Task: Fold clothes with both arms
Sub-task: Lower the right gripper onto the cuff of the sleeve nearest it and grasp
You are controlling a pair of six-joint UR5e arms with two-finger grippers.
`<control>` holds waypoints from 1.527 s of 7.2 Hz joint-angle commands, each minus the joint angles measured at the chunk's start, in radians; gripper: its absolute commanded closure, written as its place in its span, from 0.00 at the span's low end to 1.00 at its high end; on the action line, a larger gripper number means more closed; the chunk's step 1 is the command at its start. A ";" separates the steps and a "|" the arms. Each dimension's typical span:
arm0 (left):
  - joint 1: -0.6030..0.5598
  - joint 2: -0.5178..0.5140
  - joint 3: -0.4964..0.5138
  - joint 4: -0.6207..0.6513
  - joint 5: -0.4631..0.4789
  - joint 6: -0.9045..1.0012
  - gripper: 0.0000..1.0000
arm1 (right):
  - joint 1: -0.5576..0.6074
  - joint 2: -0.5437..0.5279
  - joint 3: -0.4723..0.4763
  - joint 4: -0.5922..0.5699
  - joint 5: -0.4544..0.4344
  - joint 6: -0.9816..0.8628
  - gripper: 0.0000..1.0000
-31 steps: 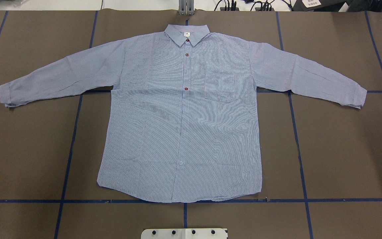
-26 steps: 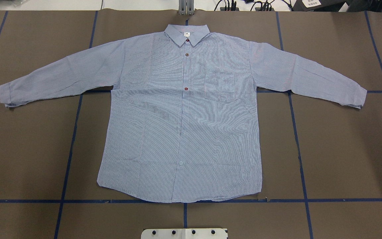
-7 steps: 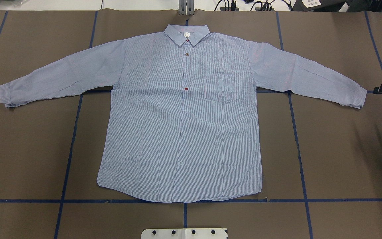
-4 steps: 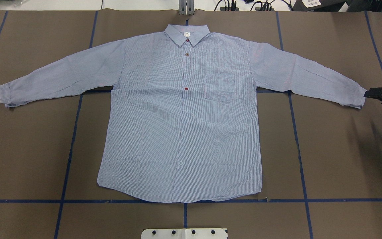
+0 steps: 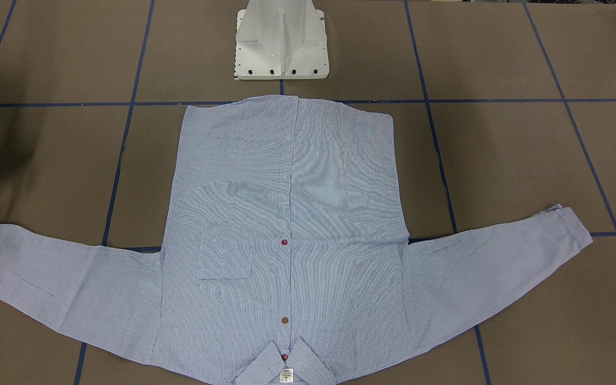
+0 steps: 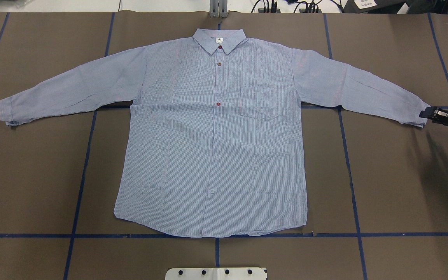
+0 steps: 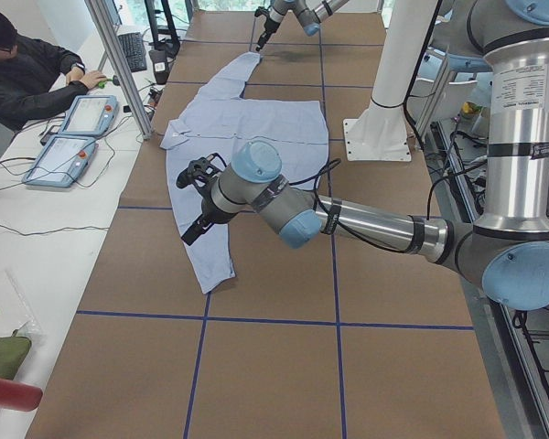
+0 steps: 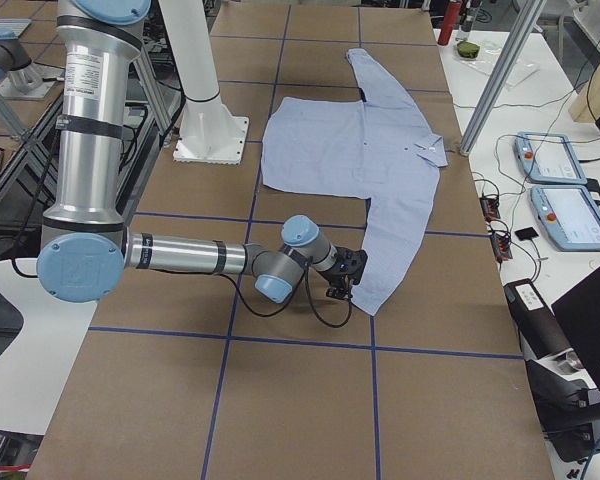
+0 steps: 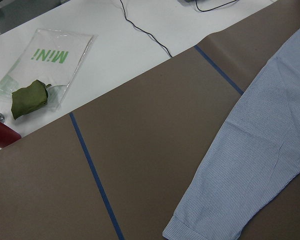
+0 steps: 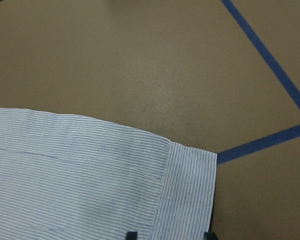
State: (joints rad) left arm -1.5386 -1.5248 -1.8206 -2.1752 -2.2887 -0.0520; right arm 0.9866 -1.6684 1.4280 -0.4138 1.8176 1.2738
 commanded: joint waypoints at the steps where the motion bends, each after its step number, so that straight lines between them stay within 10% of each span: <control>1: 0.000 0.000 0.000 -0.001 0.000 0.000 0.00 | -0.009 0.038 -0.069 0.044 0.000 0.001 0.48; 9: 0.000 0.000 0.000 -0.002 0.000 0.000 0.00 | -0.011 0.033 -0.066 0.049 -0.015 0.004 0.87; 10: 0.000 0.000 0.000 -0.002 0.000 0.000 0.00 | -0.011 0.033 -0.060 0.047 -0.014 0.002 0.85; 11: 0.000 0.000 0.000 -0.002 0.000 0.000 0.00 | -0.010 0.026 -0.060 0.044 -0.020 -0.011 0.41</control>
State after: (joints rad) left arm -1.5386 -1.5248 -1.8208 -2.1767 -2.2887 -0.0521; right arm 0.9758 -1.6373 1.3662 -0.3669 1.8024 1.2731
